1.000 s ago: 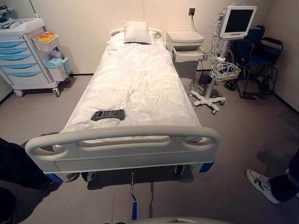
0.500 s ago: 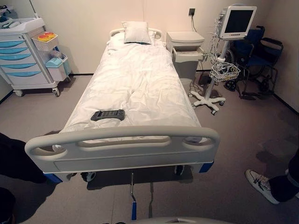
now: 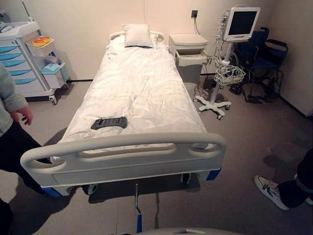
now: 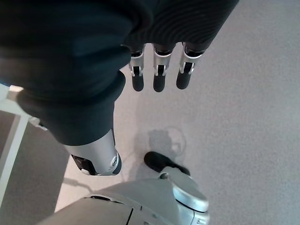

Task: Raise the hospital bed

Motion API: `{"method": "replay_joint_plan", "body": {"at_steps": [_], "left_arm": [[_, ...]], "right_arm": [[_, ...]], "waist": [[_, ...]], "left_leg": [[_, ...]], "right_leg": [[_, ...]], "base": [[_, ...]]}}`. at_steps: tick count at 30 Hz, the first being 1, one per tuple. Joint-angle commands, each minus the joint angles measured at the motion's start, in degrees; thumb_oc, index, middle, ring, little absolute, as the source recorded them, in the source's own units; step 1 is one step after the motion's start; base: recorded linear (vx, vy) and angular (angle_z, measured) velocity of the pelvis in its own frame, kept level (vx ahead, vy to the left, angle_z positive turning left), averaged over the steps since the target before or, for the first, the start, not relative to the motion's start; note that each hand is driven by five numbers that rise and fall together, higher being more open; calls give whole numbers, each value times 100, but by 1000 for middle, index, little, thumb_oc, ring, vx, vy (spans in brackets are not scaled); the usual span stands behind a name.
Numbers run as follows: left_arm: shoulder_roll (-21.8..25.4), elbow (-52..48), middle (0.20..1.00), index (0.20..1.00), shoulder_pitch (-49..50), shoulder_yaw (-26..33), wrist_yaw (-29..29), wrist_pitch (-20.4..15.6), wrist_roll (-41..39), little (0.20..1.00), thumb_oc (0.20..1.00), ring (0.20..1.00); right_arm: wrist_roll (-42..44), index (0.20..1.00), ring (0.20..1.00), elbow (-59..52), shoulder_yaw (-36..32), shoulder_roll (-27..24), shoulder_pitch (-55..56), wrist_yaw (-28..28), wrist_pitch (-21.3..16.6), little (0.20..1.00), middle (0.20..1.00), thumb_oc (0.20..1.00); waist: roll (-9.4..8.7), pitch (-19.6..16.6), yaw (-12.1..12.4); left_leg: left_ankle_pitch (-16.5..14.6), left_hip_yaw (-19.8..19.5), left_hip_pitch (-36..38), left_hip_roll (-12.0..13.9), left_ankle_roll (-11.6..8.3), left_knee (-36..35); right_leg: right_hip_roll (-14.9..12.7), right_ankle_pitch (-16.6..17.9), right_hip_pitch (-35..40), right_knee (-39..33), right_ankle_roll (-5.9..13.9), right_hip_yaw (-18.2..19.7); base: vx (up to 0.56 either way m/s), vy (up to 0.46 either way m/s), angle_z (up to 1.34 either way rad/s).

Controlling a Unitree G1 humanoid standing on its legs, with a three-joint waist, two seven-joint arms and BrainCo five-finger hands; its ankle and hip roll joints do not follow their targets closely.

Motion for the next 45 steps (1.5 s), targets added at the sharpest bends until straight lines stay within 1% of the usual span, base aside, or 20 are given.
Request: {"method": "replay_joint_plan", "body": {"at_steps": [1,28,38,45], "left_arm": [[-94,372,1000,1000,-382,21,46,-36,249,1000,1000,1000],[-58,350,1000,1000,-374,127,127,-17,149,1000,1000,1000],[-6,312,1000,1000,-463,94,194,-32,132,1000,1000,1000],[8,283,1000,1000,-552,126,185,-40,-35,1000,1000,1000]], "right_arm": [[-81,1000,1000,284,195,-10,-353,-73,53,1000,1000,1000],[-30,1000,1000,274,179,11,-350,-87,51,1000,1000,1000],[50,1000,1000,288,129,-75,-382,-149,56,1000,1000,1000],[111,1000,1000,297,137,-121,-451,-150,43,1000,1000,1000]], "waist": [[-88,121,-41],[-111,170,-30],[-98,300,-43],[-106,380,-61]], "left_leg": [[-256,146,-132,-8,240,312],[-252,146,-136,-37,246,266],[-124,155,-248,-38,214,119],[-78,142,-351,-43,201,70]], "right_leg": [[-300,-61,-153,444,307,-233],[-292,-71,-157,424,304,-273],[-257,11,-266,322,309,-316],[-246,78,-351,251,317,-317]], "base": [[0,0,0],[0,0,0],[0,0,0],[-5,-1,0]]}}
